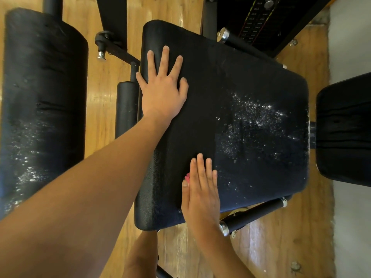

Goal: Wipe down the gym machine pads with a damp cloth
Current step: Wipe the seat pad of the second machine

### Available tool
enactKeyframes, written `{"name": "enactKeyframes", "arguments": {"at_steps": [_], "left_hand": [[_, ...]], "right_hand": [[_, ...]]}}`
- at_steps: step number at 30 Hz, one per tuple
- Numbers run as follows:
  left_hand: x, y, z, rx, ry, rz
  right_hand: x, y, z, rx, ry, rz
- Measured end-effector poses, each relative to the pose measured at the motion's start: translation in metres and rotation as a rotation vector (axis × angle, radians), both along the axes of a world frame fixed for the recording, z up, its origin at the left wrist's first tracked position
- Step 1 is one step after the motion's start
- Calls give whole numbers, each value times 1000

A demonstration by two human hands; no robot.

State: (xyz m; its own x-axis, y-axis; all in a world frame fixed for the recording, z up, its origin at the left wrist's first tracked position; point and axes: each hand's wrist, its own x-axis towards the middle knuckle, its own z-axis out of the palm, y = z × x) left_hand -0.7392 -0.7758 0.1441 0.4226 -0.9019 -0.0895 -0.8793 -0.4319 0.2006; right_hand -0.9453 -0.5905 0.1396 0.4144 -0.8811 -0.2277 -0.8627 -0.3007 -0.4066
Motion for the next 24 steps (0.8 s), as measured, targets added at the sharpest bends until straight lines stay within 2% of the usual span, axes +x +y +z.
{"name": "enactKeyframes", "arguments": {"at_steps": [6, 13, 20, 24], "left_hand": [[1, -1, -3, -9, 1, -7], [2, -1, -4, -20, -8, 1], [2, 0, -4, -43, -1, 11], [2, -1, -5, -45, 10, 9]], "right_hand": [[-15, 25, 3, 14, -20, 6], [-14, 7, 9, -14, -70, 81], [0, -55, 14, 68, -224, -25], [10, -105, 13, 41, -271, -57]]}}
